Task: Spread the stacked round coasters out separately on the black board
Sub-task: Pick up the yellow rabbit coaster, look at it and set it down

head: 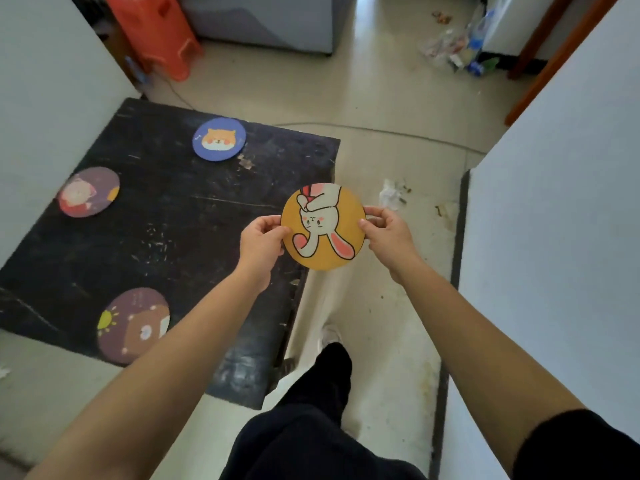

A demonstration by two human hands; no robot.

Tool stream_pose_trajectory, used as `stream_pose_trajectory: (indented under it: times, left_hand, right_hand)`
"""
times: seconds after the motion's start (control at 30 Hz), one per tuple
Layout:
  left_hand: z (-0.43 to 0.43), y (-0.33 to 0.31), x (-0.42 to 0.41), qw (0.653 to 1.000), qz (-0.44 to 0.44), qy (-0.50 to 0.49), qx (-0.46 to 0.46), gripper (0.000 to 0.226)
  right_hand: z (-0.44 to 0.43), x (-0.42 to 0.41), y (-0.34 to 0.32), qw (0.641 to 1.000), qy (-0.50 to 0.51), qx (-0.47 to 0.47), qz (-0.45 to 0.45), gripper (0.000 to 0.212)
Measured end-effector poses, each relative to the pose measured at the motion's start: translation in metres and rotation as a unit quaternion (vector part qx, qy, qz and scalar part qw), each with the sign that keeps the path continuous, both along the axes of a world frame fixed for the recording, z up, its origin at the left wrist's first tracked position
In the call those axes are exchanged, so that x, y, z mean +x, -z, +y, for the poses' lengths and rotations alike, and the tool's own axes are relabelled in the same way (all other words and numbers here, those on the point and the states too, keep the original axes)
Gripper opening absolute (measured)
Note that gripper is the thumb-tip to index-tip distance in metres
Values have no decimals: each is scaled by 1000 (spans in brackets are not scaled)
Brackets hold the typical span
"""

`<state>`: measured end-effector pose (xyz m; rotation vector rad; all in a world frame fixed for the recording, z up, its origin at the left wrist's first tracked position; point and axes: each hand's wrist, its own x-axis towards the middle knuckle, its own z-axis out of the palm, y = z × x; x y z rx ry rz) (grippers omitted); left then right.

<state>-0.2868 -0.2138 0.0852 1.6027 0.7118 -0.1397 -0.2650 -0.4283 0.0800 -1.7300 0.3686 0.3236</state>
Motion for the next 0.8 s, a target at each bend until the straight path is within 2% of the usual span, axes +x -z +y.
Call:
stream_pose_trajectory:
  times: [0.23,0.47,0.67,0.8]
  left_hand:
    - [25,27,65,996,25,-88,-22,10]
    - [58,26,71,972,42,-231,-22,12]
    - [59,34,47,919,57,-389,1,17]
    - [32,39,30,860,86,-503,3,24]
  right_hand:
    - [28,106,4,991,-109,-61,40,17]
    - [96,175,8,959,-260,-97,49,20]
    - [148,212,28,888,-441,-116,58,29]
    - [170,219,40,814,-564,-131,51,37]
